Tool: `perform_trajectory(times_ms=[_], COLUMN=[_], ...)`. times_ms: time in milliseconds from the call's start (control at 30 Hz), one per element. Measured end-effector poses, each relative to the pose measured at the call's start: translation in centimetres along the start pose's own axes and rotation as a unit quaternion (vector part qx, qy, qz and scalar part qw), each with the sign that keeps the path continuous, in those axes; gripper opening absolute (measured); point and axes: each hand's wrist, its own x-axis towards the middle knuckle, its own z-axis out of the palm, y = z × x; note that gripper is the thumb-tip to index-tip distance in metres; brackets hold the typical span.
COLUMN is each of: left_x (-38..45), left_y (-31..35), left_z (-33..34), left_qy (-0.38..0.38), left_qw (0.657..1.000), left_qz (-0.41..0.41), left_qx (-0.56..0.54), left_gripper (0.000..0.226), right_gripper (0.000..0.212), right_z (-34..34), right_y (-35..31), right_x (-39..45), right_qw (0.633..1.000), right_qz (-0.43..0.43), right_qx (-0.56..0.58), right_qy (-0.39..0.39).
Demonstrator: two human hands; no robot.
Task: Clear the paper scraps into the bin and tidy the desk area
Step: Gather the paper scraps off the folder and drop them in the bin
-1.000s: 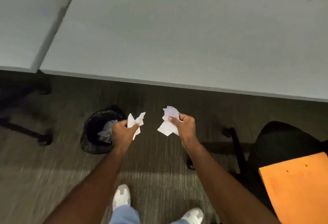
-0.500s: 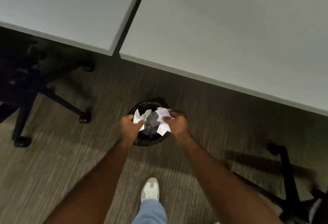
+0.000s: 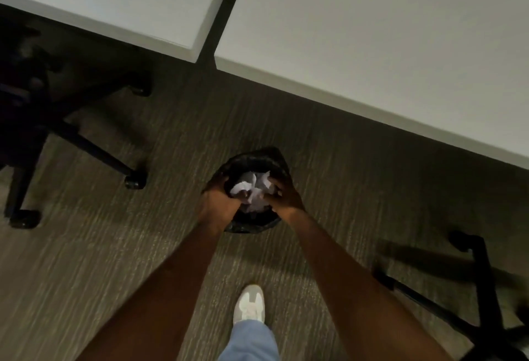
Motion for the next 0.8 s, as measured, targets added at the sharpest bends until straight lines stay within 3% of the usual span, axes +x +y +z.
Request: perform_trajectory(times_ms=[233, 400, 533, 700, 800], left_x=[-0.9, -3.0, -5.1, -8.4, -11.2], left_y=[1.4, 5.0, 8.3, 13.3, 17.6], left_z=[-1.8, -2.6, -2.4, -0.2, 2.3], left_qy=[0.011, 0.034, 0.007, -0.02, -0.059], left_qw=[0.987, 0.964, 0.953, 0.935, 0.923], left_qz=[0.098, 0.158, 0.178, 0.213, 0.217], left_qx=[0.13, 0.21, 0.245, 0.283, 0.313], left_gripper=[0.062, 0.084, 0.088, 0.091, 0.08], right_gripper=[0.068, 0.073, 0.08, 0.083, 0.082], right_z=[-1.1, -3.9, -8.5, -16.1, -21.5], right_y=[-1.2, -1.5, -2.0, 0.1, 2.5], right_x=[-1.6, -4.7, -7.2, -11.2, -14.0], right_qw=[0.984, 0.945, 0.916, 0.903, 0.904], right_qz=[-0.015, -0.124, -0.164, -0.137, -0.099], right_qx=[-0.179, -0.295, -0.359, -0.395, -0.398], right_qy=[-0.015, 0.068, 0.075, 0.099, 0.122])
